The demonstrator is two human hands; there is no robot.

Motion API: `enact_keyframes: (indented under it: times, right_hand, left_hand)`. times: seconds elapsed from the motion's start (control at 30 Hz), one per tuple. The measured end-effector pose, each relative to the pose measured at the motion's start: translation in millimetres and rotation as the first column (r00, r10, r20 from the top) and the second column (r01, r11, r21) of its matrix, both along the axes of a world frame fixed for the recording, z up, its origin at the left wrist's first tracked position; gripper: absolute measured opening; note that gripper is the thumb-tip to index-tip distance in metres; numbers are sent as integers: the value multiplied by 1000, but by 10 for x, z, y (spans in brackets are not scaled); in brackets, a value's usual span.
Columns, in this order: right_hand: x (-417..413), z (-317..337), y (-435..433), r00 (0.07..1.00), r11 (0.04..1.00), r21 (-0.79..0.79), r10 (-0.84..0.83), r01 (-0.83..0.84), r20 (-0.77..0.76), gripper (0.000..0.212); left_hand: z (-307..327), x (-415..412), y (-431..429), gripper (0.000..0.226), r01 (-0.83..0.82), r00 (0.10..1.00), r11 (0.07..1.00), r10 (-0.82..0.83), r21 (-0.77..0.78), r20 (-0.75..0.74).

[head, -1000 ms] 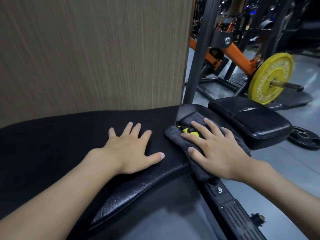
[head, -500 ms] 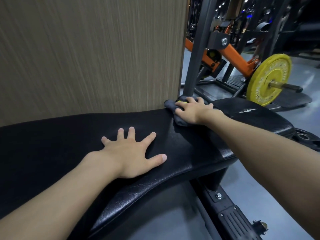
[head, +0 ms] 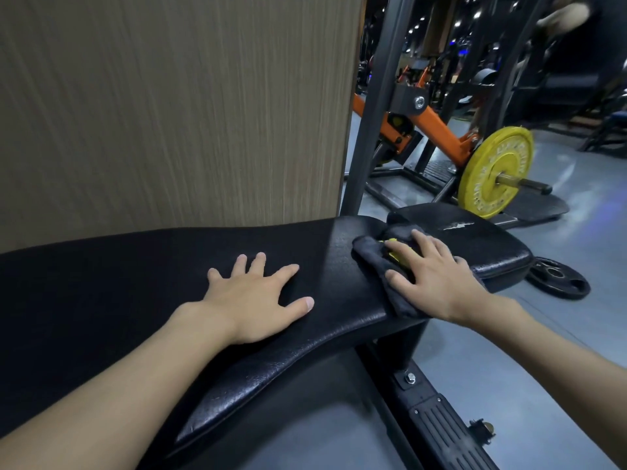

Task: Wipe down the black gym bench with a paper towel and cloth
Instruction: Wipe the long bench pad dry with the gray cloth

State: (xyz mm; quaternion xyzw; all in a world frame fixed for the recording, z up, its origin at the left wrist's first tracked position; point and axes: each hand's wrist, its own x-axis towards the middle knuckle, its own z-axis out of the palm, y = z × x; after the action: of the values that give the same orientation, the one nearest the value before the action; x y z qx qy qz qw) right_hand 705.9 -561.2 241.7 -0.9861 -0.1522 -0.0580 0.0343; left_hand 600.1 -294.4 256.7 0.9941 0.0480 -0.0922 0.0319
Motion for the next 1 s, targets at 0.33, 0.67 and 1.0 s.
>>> enact_keyframes:
  times: [0.33,0.67,1.0]
  right_hand:
    - [743,150,943,984,994,-72,-94,84,-153,57]
    - [281,149,1969,990,996,-92,-10,-4,-144,55]
    - [-612,133,3737,960,963,-85,243,-256,-137,56]
  left_hand:
    - [1,-372,759,77,-116,987,991,122,-61,104]
    - [159,-855,1384,57,-90,979,994,101,-68,178]
    - [106,-1824,2215,57,-214,946,975,222,-59,236]
